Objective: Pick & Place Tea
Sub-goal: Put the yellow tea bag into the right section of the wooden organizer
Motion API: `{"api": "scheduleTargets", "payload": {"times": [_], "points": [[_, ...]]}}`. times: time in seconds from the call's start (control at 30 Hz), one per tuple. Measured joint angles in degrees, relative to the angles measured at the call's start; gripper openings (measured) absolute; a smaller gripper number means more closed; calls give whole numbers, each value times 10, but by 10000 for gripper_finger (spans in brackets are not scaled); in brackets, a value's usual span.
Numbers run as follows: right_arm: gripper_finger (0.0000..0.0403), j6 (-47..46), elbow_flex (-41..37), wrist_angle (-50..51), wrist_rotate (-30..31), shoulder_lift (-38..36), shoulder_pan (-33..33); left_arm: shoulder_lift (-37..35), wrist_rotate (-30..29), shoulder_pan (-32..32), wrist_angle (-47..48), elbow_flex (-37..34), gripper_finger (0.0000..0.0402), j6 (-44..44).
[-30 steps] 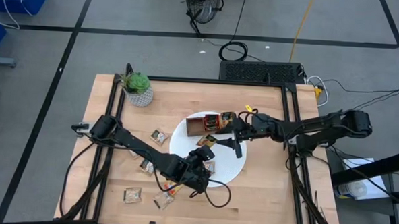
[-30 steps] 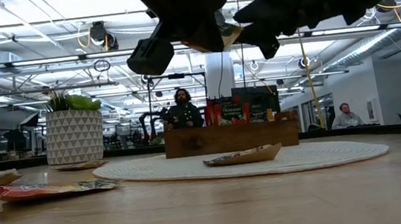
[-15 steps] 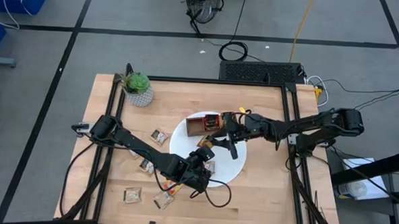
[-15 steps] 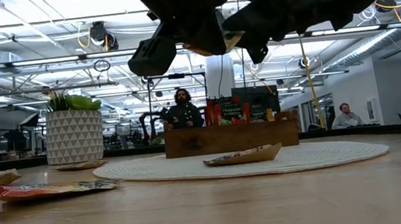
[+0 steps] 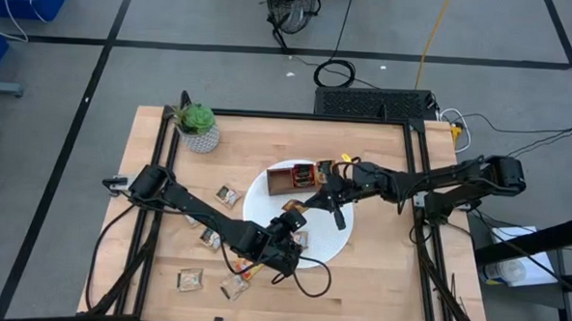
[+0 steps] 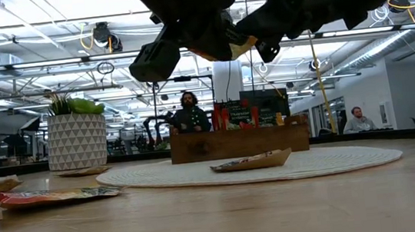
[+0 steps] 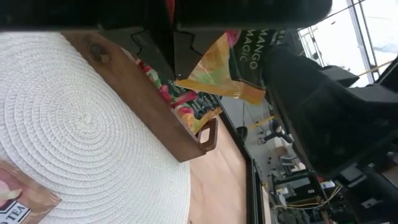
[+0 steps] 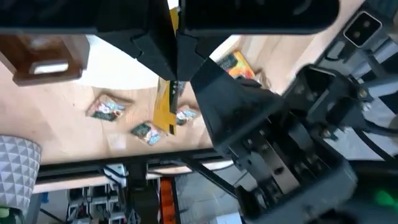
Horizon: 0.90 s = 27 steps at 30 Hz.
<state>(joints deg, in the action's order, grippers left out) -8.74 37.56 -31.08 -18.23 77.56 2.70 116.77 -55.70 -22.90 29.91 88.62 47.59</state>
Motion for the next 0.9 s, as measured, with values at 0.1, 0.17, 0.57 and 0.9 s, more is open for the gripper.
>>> {"api": "scheduleTargets", "payload": {"times": [0.1, 0.17, 0.57, 0.9], "points": [[0, 4, 0, 1, 0, 0, -1, 0, 0, 0, 0, 0, 1, 1], [0, 5, 0, -4, 1, 0, -2, 0, -1, 0, 0, 0, 1, 0], [100, -7, -1, -4, 1, 0, -2, 0, -5, 0, 0, 0, 1, 2], [69, -8, -1, -3, 1, 8, 2, 0, -4, 0, 0, 0, 2, 4]]}}
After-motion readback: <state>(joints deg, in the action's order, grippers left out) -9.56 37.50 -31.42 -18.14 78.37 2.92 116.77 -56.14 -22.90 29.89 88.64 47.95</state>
